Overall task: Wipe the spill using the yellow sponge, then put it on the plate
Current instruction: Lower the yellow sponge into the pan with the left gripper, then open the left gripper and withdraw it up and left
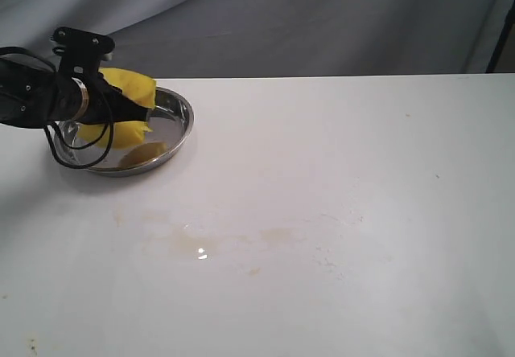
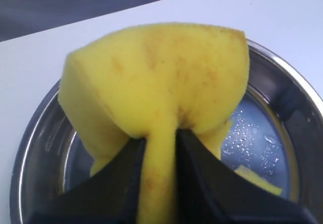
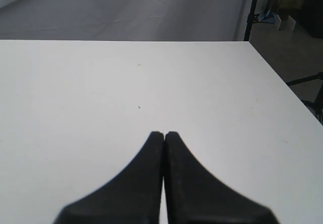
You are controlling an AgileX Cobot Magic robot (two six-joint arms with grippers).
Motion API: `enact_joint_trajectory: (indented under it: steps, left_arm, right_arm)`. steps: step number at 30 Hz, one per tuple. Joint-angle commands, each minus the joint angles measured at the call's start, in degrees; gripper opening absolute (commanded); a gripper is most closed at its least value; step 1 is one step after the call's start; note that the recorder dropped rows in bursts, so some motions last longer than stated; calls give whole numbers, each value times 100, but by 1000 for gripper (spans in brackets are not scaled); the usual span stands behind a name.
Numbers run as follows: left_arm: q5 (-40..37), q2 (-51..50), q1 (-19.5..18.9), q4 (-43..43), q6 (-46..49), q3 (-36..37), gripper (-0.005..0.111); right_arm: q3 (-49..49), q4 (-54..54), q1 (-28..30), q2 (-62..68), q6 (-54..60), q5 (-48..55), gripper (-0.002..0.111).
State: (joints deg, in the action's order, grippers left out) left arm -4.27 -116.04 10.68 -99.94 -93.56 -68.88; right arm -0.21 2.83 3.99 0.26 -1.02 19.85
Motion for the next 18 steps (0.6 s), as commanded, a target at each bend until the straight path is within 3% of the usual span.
enact_joint_trajectory:
  steps: [1,3,6,12,15,18]
  left_arm:
    - [-235,-1,24,-1,-73,-11,53]
    - [-585,-1,24,-1,-206,-11,84]
    - [-761,-1,24,-1,-396,-11,96]
    - [-645,12,24,-1,-396,-11,98]
    - [201,426,24,-1,-451,-11,97]
    - [427,1226,24,-1,-670,113,97]
  right_arm:
    - [21,-25,-4,-26,63,-24,0]
    - [21,-25,-4,-26,63,-24,0]
    - [21,-25,-4,-26,63,-24,0]
    - [21,-25,-4,-26,63,-24,0]
    - [21,-25,-4,-26,63,-24,0]
    - [21,-25,-4,-26,63,-24,0]
